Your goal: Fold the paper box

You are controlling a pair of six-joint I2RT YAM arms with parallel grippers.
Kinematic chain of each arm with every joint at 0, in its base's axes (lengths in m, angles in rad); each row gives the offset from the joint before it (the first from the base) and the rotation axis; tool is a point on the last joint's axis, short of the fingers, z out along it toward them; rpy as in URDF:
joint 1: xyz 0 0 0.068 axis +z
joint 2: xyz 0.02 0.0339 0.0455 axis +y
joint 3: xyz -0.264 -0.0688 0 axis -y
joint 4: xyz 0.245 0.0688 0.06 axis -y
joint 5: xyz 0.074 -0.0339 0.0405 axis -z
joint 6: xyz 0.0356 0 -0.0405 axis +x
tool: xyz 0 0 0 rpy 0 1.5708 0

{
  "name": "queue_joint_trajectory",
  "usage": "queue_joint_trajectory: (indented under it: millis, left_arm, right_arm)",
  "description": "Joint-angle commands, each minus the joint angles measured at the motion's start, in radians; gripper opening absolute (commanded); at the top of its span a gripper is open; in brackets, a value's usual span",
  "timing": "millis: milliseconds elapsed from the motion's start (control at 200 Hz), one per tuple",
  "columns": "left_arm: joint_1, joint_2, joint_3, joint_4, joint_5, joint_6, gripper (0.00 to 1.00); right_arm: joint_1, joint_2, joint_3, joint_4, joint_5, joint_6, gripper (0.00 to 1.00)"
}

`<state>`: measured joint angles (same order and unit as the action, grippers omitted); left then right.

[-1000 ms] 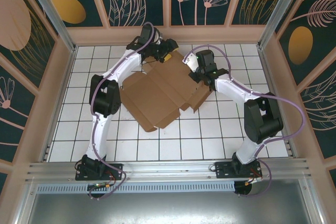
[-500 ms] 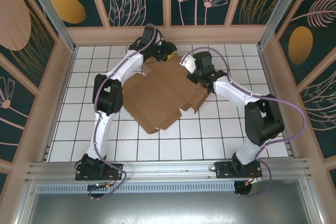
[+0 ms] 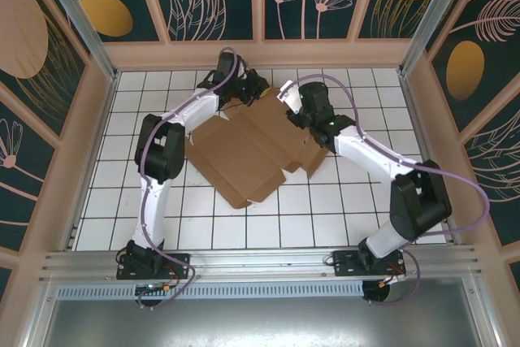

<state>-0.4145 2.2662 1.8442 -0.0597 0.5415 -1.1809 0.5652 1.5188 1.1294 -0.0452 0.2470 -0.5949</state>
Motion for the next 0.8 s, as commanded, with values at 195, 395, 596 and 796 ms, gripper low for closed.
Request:
queue_joint_trajectory:
  millis: [195, 395, 596, 796]
  left_arm:
    - [0.03, -0.134, -0.213, 0.34, -0.025, -0.156, 0.0]
    - [0.037, -0.156, -0.241, 0.378, -0.026, -0.161, 0.0]
    - [0.046, -0.194, -0.291, 0.398, -0.03, -0.151, 0.0]
    - [0.053, -0.239, -0.35, 0.415, -0.045, -0.142, 0.0]
  right_arm:
    - [0.282, -0.065, -0.086, -0.006, 0.069, 0.402, 0.27]
    - [0.397, 0.107, -0.097, -0.001, -0.067, 0.578, 0.19]
    - [0.457, 0.333, 0.0, -0.035, -0.084, 0.628, 0.0]
    - [0.466, 0.482, 0.051, -0.109, -0.15, 0.645, 0.0]
